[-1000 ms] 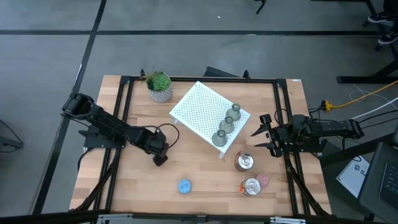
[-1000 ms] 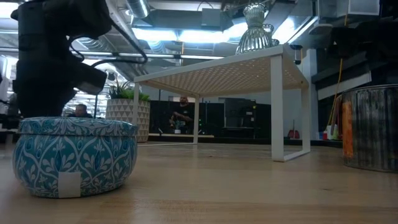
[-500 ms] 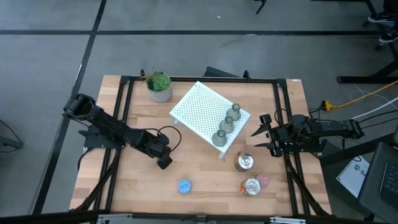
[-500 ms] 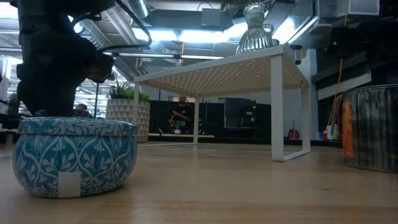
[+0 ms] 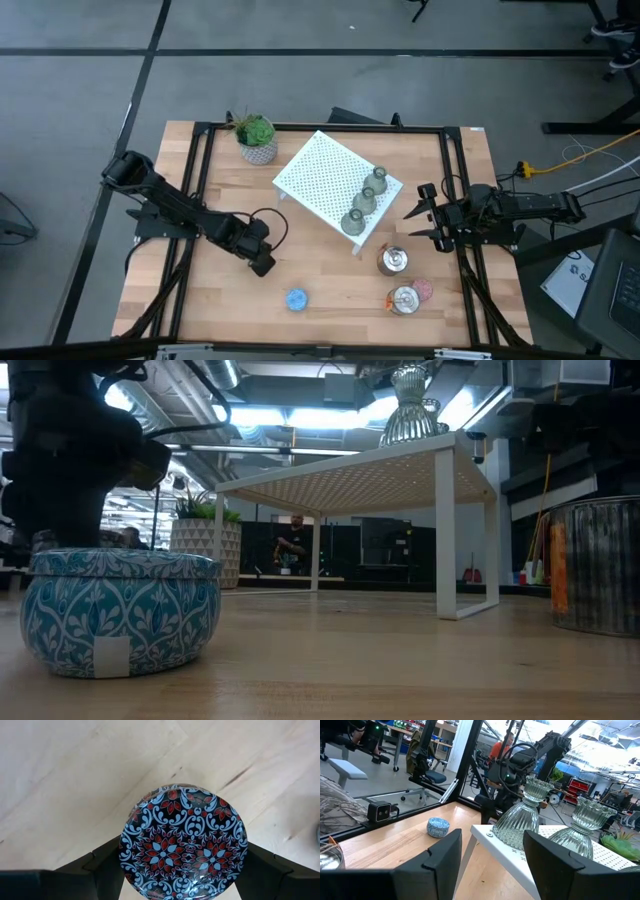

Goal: Pick & Place candle stick holders
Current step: Put the black patterned scented candle on the shelf

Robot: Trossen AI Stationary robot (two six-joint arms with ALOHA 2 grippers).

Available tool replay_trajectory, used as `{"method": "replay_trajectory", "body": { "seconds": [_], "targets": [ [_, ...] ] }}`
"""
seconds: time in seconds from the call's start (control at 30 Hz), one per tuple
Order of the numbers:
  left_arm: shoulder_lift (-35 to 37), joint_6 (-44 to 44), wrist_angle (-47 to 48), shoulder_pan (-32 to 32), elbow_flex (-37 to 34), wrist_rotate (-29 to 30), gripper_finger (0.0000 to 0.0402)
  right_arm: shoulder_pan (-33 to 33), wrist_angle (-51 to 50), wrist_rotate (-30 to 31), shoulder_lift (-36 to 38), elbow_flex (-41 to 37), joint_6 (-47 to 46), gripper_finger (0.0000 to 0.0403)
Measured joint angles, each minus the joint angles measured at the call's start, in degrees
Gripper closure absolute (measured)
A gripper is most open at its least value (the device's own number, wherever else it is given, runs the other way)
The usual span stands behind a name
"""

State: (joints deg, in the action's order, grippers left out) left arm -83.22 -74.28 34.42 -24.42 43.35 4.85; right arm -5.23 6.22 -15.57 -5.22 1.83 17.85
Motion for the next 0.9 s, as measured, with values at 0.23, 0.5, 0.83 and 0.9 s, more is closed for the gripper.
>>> {"method": "replay_trajectory", "body": {
  "seconds": [0.23, 0.5, 0.83, 0.9],
  "targets": [
    [1.90, 4.91, 0.18, 0.02, 1.43, 2.38, 0.0114, 0.02, -0.02, 0.01, 0.00, 0.00, 0.00, 0.0188],
    [5.02, 11.78, 0.70, 0.15, 5.87, 8.00, 0.0114, 0.02, -0.02, 0.02, 0.00, 0.00, 0.00, 0.0188],
    [8.87, 22.70, 3.83, 2.09, 12.55, 15.42, 0.0114, 0.01, -0.02, 0.02, 0.00, 0.00, -0.01, 0.0188],
    [9.36, 25.47, 3.71, 3.36, 13.89, 15.76, 0.0114, 0.01, 0.00, 0.02, -0.01, 0.00, 0.00, 0.0188]
  ]
}}
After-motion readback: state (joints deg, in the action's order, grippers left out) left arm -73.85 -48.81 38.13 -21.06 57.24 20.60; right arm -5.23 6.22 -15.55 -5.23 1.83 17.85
